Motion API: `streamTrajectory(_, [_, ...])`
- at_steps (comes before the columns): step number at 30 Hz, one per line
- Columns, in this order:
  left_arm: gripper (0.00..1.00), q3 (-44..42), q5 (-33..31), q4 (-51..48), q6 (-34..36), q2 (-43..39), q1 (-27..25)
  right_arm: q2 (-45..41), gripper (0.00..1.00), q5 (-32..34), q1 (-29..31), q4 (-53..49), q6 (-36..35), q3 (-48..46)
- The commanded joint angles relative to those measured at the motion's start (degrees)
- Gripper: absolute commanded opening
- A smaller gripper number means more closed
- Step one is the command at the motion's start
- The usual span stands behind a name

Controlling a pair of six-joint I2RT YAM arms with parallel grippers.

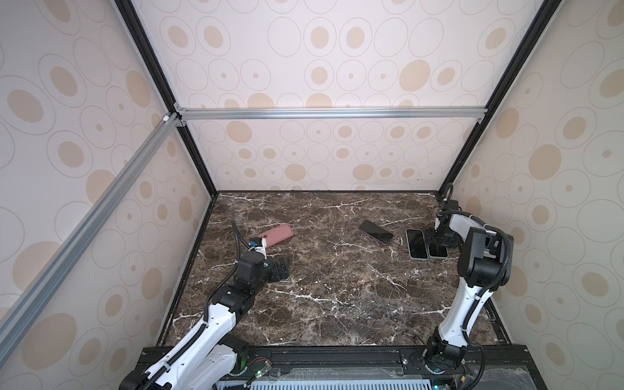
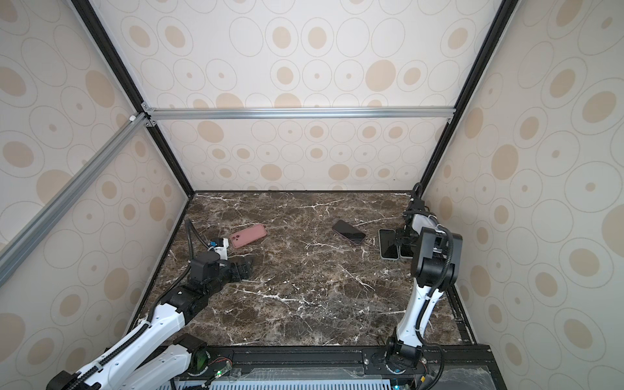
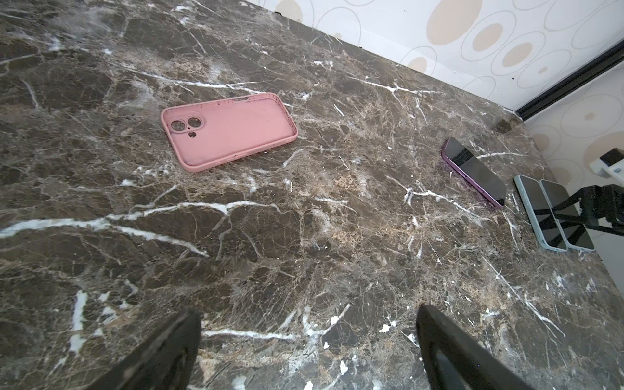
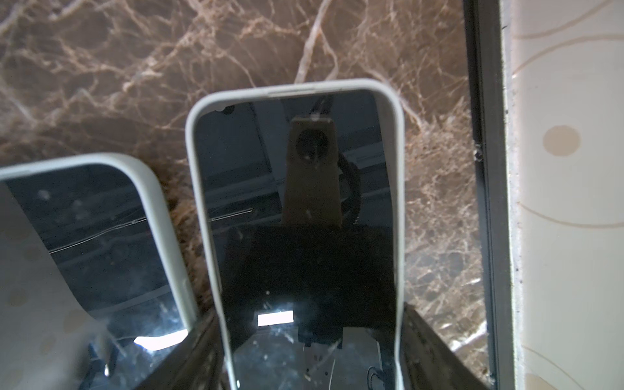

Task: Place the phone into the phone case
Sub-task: 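Lower the cased phone beside the other light-blue-cased phone with the right gripper, then open the right gripper and lift it off the placed phone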

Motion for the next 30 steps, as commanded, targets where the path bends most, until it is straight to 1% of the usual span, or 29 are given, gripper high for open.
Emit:
streamTrajectory(1, [1.00, 0.97, -0.88, -0.57, 0.80, -0.72, 0.13, 0.67, 0.52, 0.36, -0.18, -2.48, 0.61, 1.37])
streamTrajectory(5, [1.00, 0.99, -0.99, -0.69, 0.79, -0.73, 0.27, 0.55, 0.67, 3.09, -0.18, -3.35, 0.60, 1.23])
streamTrajectory(7, [1.00, 0.89, -0.82, -0.55, 0.79, -0.81, 0.28, 0.37, 0.72, 4.53, -0.16, -3.49, 0.82, 1.06])
streamTrajectory(10, [1.00, 0.77, -0.86, -0.49, 0.79, -0.85, 0.30, -0.10, 0.75, 4.62, -0.17, -3.58, 1.30, 0.91])
streamTrajectory(13, [1.00, 0.73, -0.95, -0.39, 0.70, -0.70, 0.30, -0.79, 0.79, 3.05, -0.09, -3.70, 1.60, 0.63])
streamTrajectory(18, [1.00, 0.86, -0.95, -0.53, 0.44, -0.21, 0.35, -1.60, 0.87, 1.17, -0.09, -3.85, 1.84, -0.04])
streamTrajectory(25, [1.00, 1.24, -1.33, -0.09, 0.09, 0.57, 0.54, -2.59, 0.89, 2.43, -0.01, -4.83, 3.38, -0.50])
streamTrajectory(28, [1.00, 2.29, -2.49, 0.23, -0.30, 2.74, 1.06, -6.75, 0.90, 2.84, 0.58, -3.31, 4.58, -3.09])
streamTrajectory(30, [1.00, 3.51, -2.94, 0.33, -0.61, 5.21, 1.65, -10.23, 0.89, 4.52, 2.00, -2.73, 5.00, -4.78])
